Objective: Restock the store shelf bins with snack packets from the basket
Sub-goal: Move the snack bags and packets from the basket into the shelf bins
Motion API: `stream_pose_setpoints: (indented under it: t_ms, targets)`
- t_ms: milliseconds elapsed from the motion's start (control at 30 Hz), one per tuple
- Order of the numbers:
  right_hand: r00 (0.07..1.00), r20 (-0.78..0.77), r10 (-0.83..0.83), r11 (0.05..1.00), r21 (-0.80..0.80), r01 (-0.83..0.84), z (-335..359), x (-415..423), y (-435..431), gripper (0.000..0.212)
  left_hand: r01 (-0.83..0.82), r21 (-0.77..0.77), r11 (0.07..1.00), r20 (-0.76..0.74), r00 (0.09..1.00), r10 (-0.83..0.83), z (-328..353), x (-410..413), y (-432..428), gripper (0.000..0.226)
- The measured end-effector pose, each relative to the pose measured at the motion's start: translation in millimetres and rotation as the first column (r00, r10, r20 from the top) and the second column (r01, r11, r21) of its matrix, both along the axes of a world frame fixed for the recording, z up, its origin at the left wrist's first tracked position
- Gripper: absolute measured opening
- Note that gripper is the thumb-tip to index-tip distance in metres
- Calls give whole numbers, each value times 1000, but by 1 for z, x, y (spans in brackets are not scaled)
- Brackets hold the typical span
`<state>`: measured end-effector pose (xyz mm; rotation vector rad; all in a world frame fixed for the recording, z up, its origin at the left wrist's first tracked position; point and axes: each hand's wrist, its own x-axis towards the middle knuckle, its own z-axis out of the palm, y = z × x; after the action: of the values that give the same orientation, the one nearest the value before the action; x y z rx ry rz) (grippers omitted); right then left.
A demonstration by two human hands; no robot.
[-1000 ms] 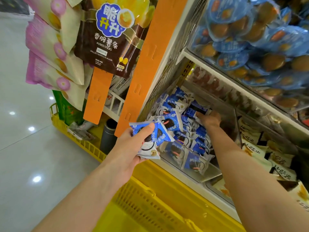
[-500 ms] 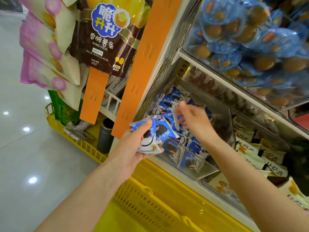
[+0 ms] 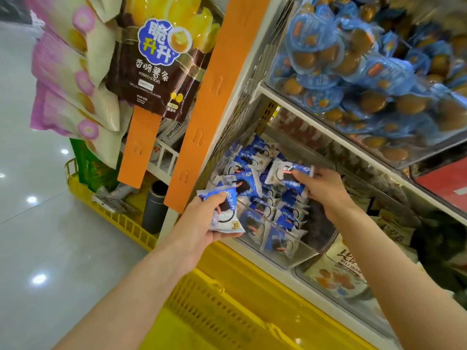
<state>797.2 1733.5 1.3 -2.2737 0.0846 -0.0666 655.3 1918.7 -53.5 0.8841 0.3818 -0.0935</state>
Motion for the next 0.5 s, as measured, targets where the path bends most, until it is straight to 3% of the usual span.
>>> stream_pose_setpoints:
  t_ms: [67,200,267,367,500]
  targets:
    - [994,56,-93,994,-50,96,-13,17,-6,43,5,4,1000,-11,1000,-5,0,4,1,10]
    - [982,88,-168,977,-119,177,-38,48,-6,35,-42,130,991,11,999,41,-11,13,2,25]
    - [985,45,-167,976,-134,172,-47,61,-1,29,-30,147,989,-18,999,33,-14,18,2,13]
    - [994,29,-103,975,-194,107,-55,75,6,33,-17,193,981,6,1000,16,-16,20,5,25]
    - [994,54,-95,968,-226,104,-59,81,7,42,-27,190,981,37,999,20,-16,19,7,24]
